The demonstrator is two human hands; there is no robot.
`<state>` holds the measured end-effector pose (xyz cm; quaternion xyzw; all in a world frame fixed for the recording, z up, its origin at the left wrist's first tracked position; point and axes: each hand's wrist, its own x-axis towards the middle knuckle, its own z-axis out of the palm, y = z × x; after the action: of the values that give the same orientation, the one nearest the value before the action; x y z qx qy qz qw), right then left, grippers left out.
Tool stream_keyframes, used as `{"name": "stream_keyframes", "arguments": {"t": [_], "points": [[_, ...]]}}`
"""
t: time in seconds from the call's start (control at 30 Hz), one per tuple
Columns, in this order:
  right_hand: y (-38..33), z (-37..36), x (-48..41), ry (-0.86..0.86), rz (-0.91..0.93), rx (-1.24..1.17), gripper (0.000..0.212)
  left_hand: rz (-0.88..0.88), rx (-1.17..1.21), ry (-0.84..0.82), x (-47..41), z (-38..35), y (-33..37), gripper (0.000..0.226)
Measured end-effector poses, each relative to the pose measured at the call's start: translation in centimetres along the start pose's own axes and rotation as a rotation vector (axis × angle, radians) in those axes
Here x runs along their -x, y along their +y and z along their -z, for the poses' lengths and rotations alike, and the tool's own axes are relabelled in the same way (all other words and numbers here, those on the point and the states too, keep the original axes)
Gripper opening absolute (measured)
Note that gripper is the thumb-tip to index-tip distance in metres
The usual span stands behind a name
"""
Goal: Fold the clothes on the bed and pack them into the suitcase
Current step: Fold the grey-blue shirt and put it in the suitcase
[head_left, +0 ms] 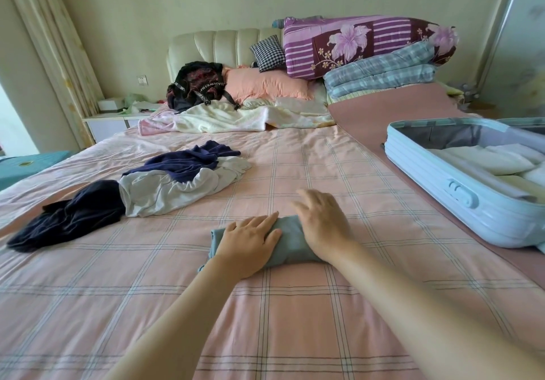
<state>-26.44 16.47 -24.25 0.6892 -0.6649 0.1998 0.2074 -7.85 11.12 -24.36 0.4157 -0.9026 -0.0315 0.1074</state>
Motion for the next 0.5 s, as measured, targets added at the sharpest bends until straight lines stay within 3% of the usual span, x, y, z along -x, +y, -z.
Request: {"name": "stream_keyframes", "arguments": {"t": [0.1, 0.17, 0.23, 0.3, 0.5], "points": [[-0.5, 0.6, 1.0, -0.285, 0.073, -0.229, 0.071, -0.043, 0.029, 0.006, 0.0, 0.2, -0.7, 0.082], [0.1, 0.7, 2.2, -0.475, 0.051, -0.228, 0.092, -0.117, -0.006, -0.009, 0.7, 0.4, -1.3, 0.088], [1.1, 1.1, 2.6, -0.557, 0.052, -0.231, 0.104, -0.198, -0.069, -0.043, 1.5, 1.0, -2.0, 0.101], [2.0, 1.4, 2.7, -0.605, 0.047, -0.226, 0.108, -0.22, -0.076, -0.1, 2.2, 1.8, -3.0, 0.107], [2.1, 2.8, 3.0, -0.556, -0.009, -0.24, 0.091, -0.13, -0.032, -0.101, 3.6, 3.1, -4.9, 0.091]]}}
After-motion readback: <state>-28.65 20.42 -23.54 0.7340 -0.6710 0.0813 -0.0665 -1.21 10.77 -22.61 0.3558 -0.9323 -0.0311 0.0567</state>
